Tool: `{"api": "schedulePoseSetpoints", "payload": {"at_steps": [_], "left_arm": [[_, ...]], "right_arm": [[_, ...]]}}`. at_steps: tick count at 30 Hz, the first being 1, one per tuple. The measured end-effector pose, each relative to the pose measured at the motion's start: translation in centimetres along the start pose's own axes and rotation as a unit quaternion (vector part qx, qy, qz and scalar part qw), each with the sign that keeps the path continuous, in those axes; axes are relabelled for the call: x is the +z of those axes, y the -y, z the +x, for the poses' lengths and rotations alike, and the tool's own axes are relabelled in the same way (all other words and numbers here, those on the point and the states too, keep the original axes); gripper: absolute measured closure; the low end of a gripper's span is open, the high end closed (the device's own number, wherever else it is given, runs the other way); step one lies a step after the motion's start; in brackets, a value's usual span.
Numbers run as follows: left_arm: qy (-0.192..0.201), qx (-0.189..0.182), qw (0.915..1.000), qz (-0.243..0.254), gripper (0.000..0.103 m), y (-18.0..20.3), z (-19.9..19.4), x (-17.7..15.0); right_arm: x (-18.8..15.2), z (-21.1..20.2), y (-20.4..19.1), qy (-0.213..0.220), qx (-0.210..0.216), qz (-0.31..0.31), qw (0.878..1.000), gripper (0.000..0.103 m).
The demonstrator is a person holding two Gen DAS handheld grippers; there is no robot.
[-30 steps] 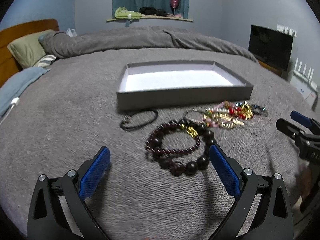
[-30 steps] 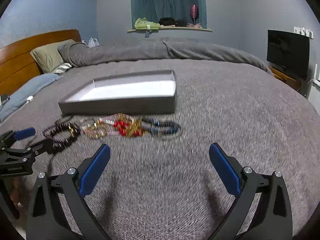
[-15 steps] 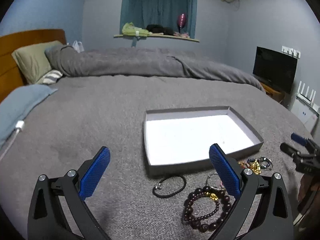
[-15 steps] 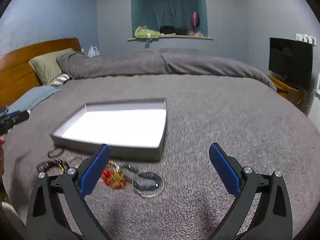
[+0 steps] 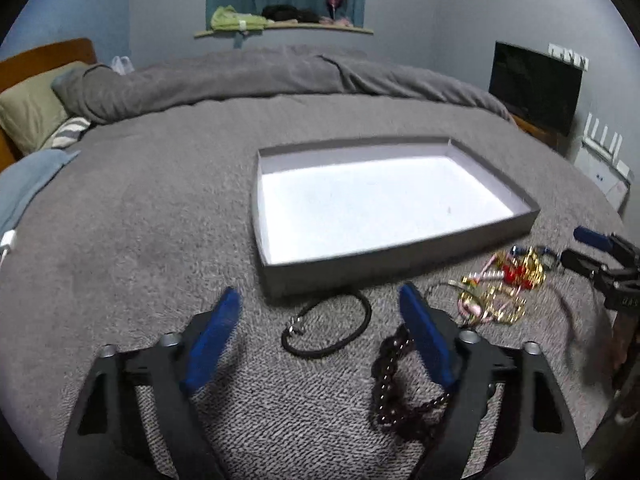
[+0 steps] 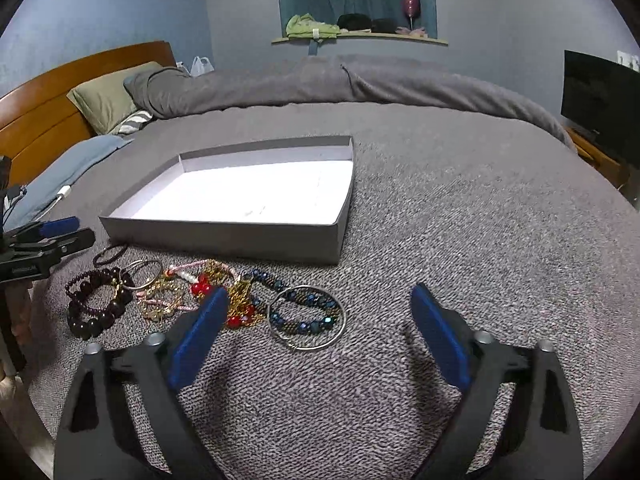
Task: Organize jewelry
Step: 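Grasp the black cord bracelet with the left tool while the right tool grasps the silver bangle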
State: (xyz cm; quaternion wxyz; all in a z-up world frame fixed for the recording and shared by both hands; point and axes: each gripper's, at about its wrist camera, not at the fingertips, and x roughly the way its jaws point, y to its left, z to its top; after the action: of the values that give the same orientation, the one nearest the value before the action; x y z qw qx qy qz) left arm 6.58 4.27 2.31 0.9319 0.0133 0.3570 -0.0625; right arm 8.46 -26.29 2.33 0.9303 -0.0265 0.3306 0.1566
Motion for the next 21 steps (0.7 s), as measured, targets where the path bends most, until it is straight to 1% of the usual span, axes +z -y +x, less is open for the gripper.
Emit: {"api": "schedulePoseSetpoints", "payload": {"at_steps": [1, 2, 3, 6, 7, 8, 10, 12, 14, 15, 16, 17, 18, 19, 21], "left_arm": [[-0.005, 0.002, 1.0, 0.006, 0.028, 0.0, 0.2, -0.1], [-0.009, 0.007, 0.9999, 0.011, 0.032, 0.0, 0.4, -0.3], [-0.016, 0.012, 0.9997, 0.013, 0.037, -0.1, 0.7, -0.4], [-0.028, 0.014, 0.9995, -0.002, 0.045, -0.8, 1.4, -0.4], [-0.031, 0.012, 0.9994, -0.009, 0.046, -1.1, 1.5, -0.4], [-0.035, 0.012, 0.9992, -0.012, 0.047, -1.3, 1.7, -0.4], [-0.044, 0.014, 0.9988, -0.014, 0.049, -1.5, 2.1, -0.6], [-0.056, 0.014, 0.9982, -0.013, 0.06, -1.6, 2.8, -0.7], [-0.066, 0.007, 0.9976, -0.017, 0.065, -1.8, 3.3, -0.9], [-0.068, 0.005, 0.9975, -0.018, 0.066, -1.9, 3.4, -0.9], [-0.067, 0.004, 0.9976, -0.016, 0.069, -1.9, 3.4, -0.9], [-0.067, 0.003, 0.9976, -0.015, 0.076, -1.9, 3.4, -0.9], [-0.067, 0.0, 0.9976, -0.016, 0.087, -1.9, 3.4, -0.9], [-0.067, 0.001, 0.9976, -0.015, 0.089, -1.9, 3.4, -1.0], [-0.065, 0.002, 0.9978, -0.014, 0.089, -1.9, 3.3, -1.0]], "right_arm": [[0.0, 0.0, -0.1, -0.001, 0.001, -0.002, 1.0, 0.018], [-0.1, 0.1, -0.1, -0.001, 0.002, -0.002, 1.0, 0.022], [-0.1, 0.2, -0.1, -0.004, 0.004, -0.001, 1.0, 0.025], [-0.3, 0.6, 0.0, -0.016, 0.013, 0.005, 1.0, 0.031], [-0.5, 0.8, 0.1, -0.022, 0.017, 0.008, 1.0, 0.035], [-0.5, 0.9, 0.1, -0.026, 0.019, 0.01, 0.999, 0.037], [-0.6, 1.0, 0.3, -0.028, 0.02, 0.013, 0.999, 0.037], [-0.7, 1.0, 0.4, -0.029, 0.022, 0.015, 0.999, 0.037], [-0.7, 1.2, 0.5, -0.033, 0.023, 0.018, 0.999, 0.038], [-0.8, 1.2, 0.5, -0.034, 0.023, 0.018, 0.999, 0.038], [-0.8, 1.2, 0.5, -0.034, 0.023, 0.017, 0.999, 0.038], [-0.8, 1.1, 0.4, -0.035, 0.022, 0.016, 0.999, 0.038], [-0.8, 1.2, 0.3, -0.036, 0.022, 0.014, 0.999, 0.038], [-0.8, 1.2, 0.3, -0.038, 0.021, 0.013, 0.999, 0.038], [-0.9, 1.4, 0.3, -0.041, 0.02, 0.014, 0.999, 0.039]]}}
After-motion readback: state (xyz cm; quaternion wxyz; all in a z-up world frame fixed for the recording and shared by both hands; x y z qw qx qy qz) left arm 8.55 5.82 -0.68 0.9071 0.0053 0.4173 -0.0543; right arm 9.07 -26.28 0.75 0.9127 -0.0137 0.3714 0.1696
